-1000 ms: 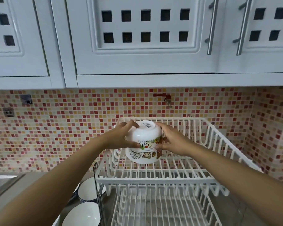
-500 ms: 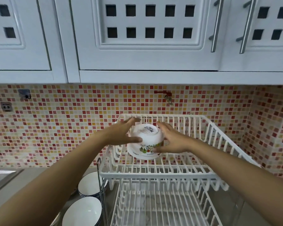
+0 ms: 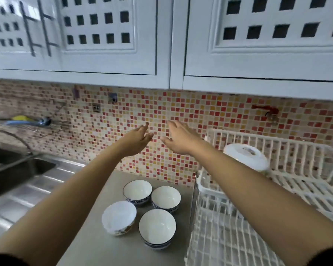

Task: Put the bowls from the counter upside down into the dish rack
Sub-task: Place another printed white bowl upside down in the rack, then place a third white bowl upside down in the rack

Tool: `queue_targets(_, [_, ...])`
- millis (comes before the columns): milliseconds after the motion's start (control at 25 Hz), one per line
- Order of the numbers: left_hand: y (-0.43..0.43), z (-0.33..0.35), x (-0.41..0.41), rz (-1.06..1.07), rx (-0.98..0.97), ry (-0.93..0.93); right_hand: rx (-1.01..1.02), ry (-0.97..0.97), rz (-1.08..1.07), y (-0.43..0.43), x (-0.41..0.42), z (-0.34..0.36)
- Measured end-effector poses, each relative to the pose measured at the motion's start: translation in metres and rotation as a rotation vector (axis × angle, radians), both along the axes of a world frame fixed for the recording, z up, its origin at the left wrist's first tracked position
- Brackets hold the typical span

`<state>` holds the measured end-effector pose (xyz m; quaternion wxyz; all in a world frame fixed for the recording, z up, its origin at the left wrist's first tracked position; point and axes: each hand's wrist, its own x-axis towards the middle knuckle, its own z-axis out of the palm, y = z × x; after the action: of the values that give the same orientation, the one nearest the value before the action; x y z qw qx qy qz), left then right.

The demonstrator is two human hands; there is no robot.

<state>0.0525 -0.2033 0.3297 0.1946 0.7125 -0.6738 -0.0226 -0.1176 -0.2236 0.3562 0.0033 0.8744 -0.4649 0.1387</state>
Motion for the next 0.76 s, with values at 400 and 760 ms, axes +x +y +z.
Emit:
queue_targets(400, [0.030, -0.146, 0.093, 0.202, 0.349, 0.066, 0.316, 0.077, -0.086, -0.023, 0.106, -0.188])
queue_targets(760, [-0.005, -0.283, 0.130, 0.439, 0.500, 0.231, 0.301, 0.215, -0.208, -0.068, 0.139, -0.313])
